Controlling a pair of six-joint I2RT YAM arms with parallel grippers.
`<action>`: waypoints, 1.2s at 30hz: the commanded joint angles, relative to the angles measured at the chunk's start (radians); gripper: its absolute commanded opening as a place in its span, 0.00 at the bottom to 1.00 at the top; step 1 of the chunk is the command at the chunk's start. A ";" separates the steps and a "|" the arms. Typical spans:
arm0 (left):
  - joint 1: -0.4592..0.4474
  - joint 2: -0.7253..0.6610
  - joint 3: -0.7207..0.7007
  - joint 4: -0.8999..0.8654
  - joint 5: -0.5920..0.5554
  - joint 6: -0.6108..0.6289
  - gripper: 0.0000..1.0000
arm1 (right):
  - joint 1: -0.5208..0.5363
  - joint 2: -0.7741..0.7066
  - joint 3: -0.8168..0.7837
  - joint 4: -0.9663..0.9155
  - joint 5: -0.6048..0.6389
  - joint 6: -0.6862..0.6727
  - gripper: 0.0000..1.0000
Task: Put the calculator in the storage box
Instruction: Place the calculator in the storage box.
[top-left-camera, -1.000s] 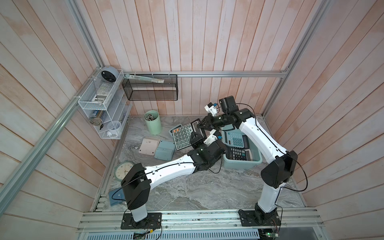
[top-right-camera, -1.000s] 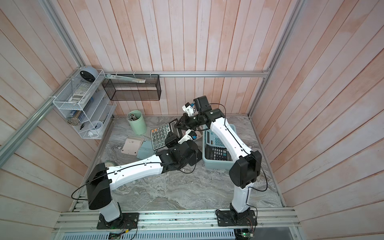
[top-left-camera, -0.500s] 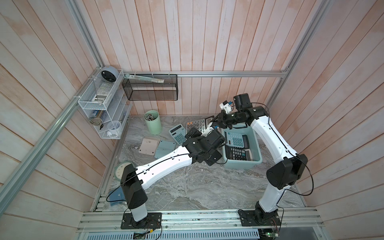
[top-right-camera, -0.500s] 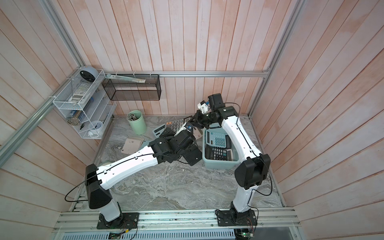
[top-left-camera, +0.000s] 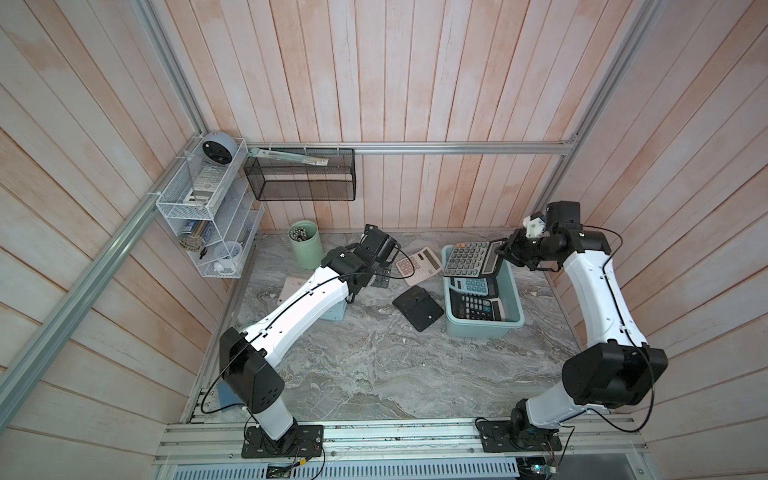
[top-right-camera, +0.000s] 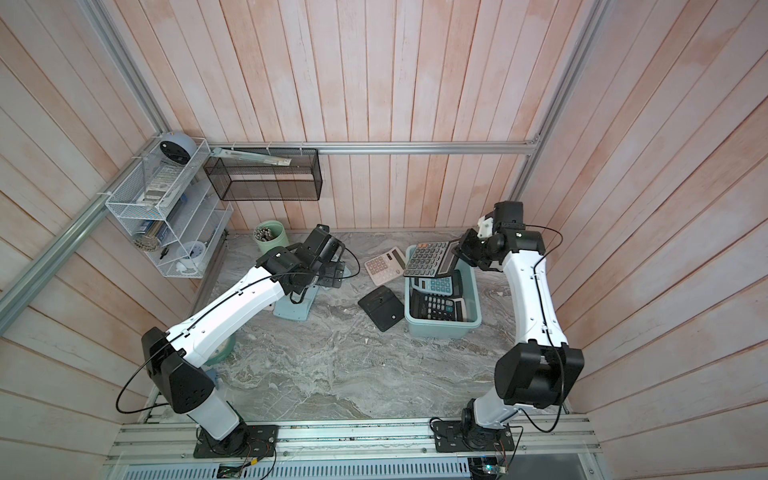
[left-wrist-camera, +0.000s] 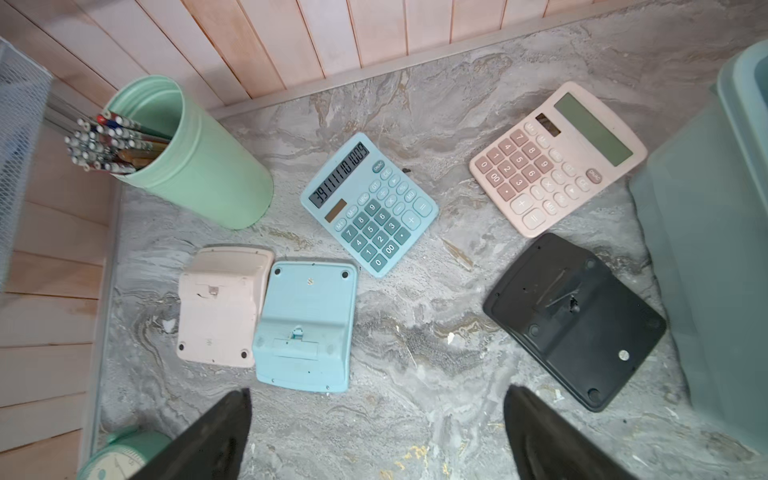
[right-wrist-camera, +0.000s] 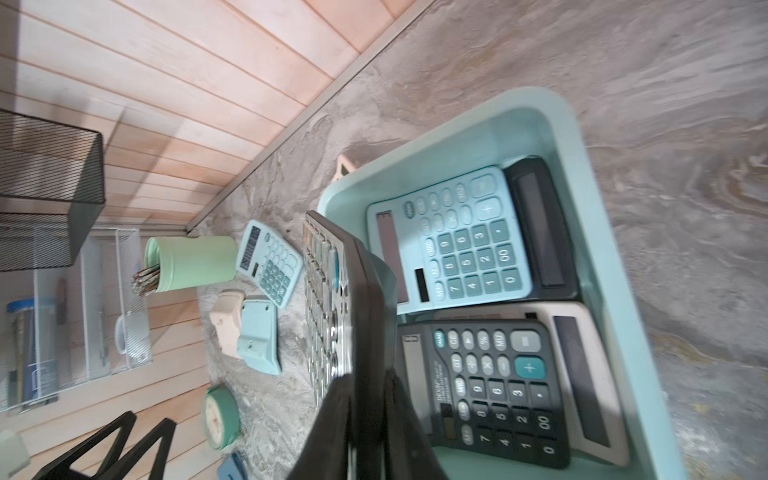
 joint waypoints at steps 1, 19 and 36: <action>0.019 -0.012 -0.012 -0.005 0.088 -0.050 1.00 | -0.022 0.005 -0.002 0.057 0.053 -0.045 0.00; 0.060 0.012 -0.016 -0.007 0.121 -0.035 1.00 | -0.023 0.247 0.080 0.088 0.038 -0.171 0.00; 0.075 0.034 -0.001 -0.003 0.152 -0.049 1.00 | -0.028 0.110 0.052 -0.148 0.079 -0.293 0.00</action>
